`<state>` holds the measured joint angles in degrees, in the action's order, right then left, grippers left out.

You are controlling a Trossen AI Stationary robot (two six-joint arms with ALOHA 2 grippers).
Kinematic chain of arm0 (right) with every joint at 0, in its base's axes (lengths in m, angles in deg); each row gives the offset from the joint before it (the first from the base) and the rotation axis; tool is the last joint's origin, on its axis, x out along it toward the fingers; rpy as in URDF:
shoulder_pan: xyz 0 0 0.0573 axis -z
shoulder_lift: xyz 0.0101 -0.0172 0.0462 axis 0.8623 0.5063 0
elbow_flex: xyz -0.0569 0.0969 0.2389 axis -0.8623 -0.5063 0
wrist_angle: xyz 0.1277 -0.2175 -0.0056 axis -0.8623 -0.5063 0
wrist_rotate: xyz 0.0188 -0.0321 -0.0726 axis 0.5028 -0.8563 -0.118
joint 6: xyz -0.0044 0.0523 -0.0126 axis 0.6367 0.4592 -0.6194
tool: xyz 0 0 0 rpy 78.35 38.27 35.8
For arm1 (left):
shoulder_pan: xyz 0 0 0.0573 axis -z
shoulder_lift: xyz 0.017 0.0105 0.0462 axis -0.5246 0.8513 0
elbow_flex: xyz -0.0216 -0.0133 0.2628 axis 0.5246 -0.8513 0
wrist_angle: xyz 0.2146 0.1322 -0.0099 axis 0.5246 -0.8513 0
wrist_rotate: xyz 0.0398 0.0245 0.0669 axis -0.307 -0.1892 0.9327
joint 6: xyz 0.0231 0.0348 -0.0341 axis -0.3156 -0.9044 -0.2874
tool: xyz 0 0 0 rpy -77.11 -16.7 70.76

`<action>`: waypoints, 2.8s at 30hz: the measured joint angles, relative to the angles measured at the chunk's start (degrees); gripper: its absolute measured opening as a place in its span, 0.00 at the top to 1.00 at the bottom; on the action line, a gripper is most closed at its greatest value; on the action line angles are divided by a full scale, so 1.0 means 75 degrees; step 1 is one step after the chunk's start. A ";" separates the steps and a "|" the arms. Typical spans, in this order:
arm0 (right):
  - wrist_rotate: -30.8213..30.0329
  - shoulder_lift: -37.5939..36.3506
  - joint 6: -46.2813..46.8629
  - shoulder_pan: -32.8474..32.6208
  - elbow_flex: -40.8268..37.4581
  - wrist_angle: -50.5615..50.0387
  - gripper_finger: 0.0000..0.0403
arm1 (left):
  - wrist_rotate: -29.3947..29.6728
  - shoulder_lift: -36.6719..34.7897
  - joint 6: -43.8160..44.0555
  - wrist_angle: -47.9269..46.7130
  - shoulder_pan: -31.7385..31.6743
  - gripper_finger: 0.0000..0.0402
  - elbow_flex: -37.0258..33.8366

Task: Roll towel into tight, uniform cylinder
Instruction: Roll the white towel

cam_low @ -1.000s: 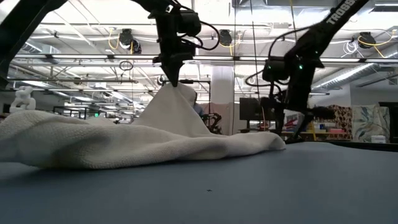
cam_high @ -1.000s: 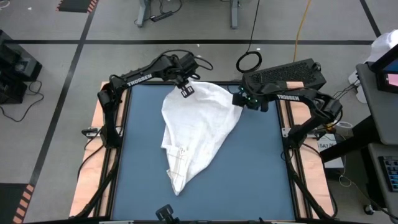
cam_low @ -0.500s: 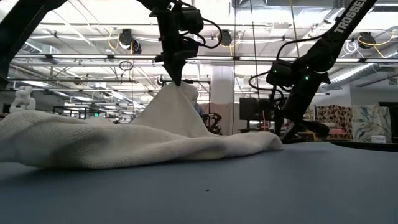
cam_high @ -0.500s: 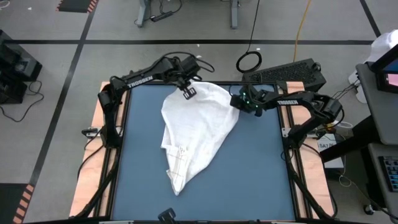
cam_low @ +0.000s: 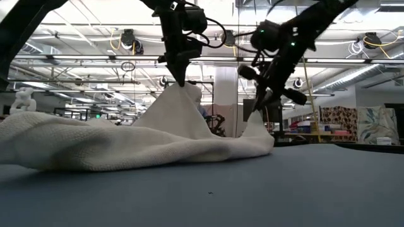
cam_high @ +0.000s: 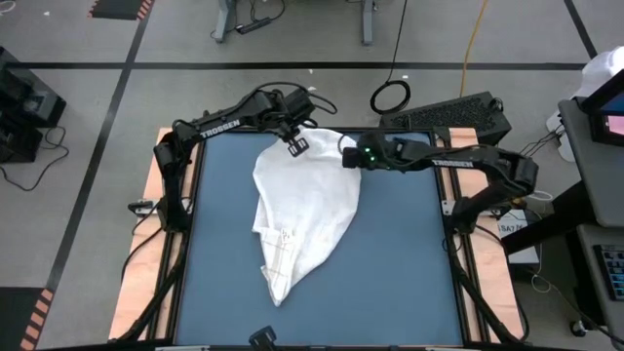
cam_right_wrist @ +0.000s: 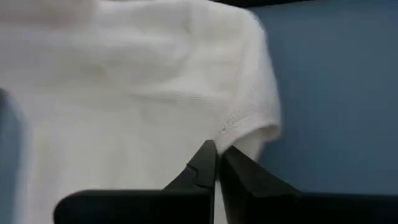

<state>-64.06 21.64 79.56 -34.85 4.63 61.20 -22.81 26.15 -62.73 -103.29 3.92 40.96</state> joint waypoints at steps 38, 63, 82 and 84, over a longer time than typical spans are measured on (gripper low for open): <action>0.1734 0.2013 -0.5857 0.1138 0.2467 -0.2421 0.53 | 0.0580 0.0003 -0.0222 -0.1342 -0.0213 0.97 0.0000; 0.2088 0.1993 -0.6222 0.1311 0.0831 0.0301 0.97 | 0.0660 0.0003 -0.0261 -0.1449 -0.0212 0.97 0.0000; 0.0822 -0.0457 -0.6390 0.1069 0.2769 -0.3074 1.00 | 0.0481 0.0003 -0.0951 -0.0652 -0.0420 0.97 0.0000; -0.0050 -0.0482 -0.6900 0.0969 0.2767 -0.3077 1.00 | 0.0214 0.0003 -0.1066 -0.0504 -0.0392 0.97 0.0000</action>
<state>-64.43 18.03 27.82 -27.58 25.39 38.12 -21.21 26.17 -70.72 -107.07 0.98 40.96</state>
